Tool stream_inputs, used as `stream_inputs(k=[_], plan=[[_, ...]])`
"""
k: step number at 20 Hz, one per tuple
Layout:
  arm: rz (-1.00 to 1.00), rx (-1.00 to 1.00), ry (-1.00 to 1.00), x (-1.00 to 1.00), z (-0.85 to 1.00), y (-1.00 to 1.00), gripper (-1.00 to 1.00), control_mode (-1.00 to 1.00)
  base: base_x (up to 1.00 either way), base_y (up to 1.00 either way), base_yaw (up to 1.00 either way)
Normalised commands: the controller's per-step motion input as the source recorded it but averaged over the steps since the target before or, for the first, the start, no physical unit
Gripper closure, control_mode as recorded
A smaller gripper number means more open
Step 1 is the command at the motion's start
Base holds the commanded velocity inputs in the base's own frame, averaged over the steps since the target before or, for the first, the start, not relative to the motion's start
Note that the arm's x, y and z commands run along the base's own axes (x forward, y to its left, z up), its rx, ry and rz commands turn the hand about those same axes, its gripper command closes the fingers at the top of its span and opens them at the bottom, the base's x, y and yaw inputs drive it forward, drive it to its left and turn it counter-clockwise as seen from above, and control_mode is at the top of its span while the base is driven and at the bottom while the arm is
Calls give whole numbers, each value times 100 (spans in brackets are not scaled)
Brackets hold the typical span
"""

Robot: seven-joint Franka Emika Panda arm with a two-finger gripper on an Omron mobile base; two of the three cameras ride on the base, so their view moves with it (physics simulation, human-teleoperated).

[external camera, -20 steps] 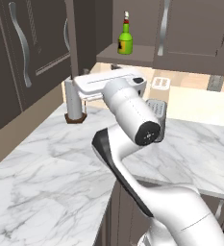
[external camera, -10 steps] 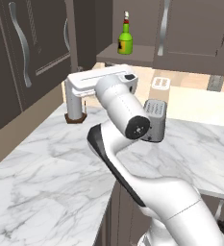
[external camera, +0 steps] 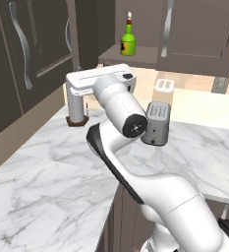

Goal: Pick up the bar soap and spray from the sink, and place them back in the cabinet, and close the cabinet doors.

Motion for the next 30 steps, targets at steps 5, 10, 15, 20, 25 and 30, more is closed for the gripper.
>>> stream_inputs(k=[5, 10, 15, 20, 25, 30], plan=[[0, 0, 1, 15, 0, 10, -100, -100, 0, 0, 0], [0, 0, 3, 15, 0, 5, -100, -100, 0, 0, 0], [0, 0, 2, 16, 0, 0, -100, -100, 0, 0, 0], [0, 0, 0, 17, 0, 2, -100, -100, 0, 0, 0], [0, 0, 0, 15, 0, 3, -100, -100, 0, 0, 0], [0, 0, 0, 18, 0, 5, -100, -100, 0, 0, 0]])
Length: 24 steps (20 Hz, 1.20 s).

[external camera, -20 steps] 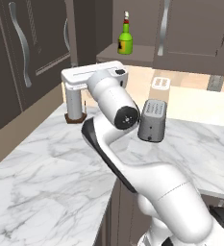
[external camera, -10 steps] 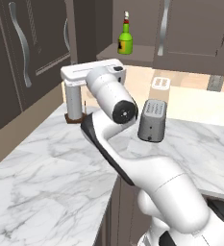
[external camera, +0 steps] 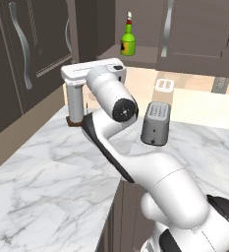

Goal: Pick up the bar soap and spray from the sink, and place them back in the cabinet, and close the cabinet doors.

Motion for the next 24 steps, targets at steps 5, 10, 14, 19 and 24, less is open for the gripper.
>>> stream_inputs(k=[5, 10, 14, 19, 24], plan=[[0, 0, 0, 17, -1, 7, -100, -100, 0, 0, 0], [0, 0, 0, 16, -5, 6, -100, -100, 0, 0, 0], [0, 0, 0, 18, -8, 8, -100, -100, 0, 0, 0], [0, -1, 0, 21, -9, 11, -100, -100, 0, 0, 0], [0, -1, 0, 19, -7, 11, -100, -100, 0, 0, 0]])
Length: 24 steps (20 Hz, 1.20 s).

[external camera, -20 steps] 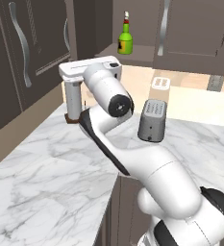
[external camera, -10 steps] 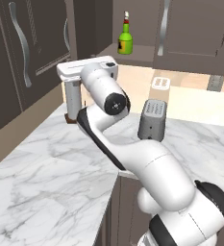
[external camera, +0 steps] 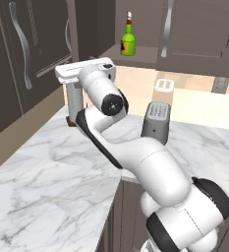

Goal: Pick up the bar soap and spray from the sink, and place them back in the cabinet, and close the cabinet doors.

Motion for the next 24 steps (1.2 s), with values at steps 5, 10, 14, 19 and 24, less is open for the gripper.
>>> stream_inputs(k=[5, 10, 14, 19, 24], plan=[[0, 0, 0, 17, -4, 9, -100, -100, 0, 0, 0], [0, 0, 0, 19, -4, 12, -100, -100, 0, 0, 0], [0, -1, 0, 20, -3, 15, -100, -100, 0, 0, 0], [0, -1, 0, 20, -4, 14, -100, -100, 0, 0, 0], [0, 0, 0, 24, -1, 12, -100, -100, 0, 0, 0]])
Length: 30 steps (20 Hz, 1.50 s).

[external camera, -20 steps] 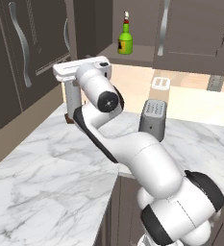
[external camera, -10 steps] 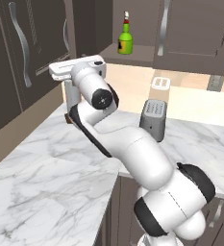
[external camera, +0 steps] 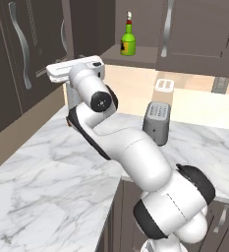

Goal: Pick up the bar soap and spray from the sink, and place them back in the cabinet, and close the cabinet doors.

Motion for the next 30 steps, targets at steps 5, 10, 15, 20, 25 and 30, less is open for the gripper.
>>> stream_inputs(k=[5, 10, 15, 20, 25, 30], plan=[[-2, 0, 0, 19, 0, 1, -100, -100, 0, 0, 0], [-15, 0, 0, 12, 0, -5, -100, -100, 0, 0, 0], [-29, 0, 0, 2, 0, -38, -100, -100, 0, 0, 0], [-30, 0, 0, 0, 0, -43, -100, -100, 0, 0, 0], [-26, 0, -1, 0, 0, -49, -100, -100, 0, 0, 0], [-24, 0, -3, 0, 0, -49, -100, -100, 0, 0, 0]])
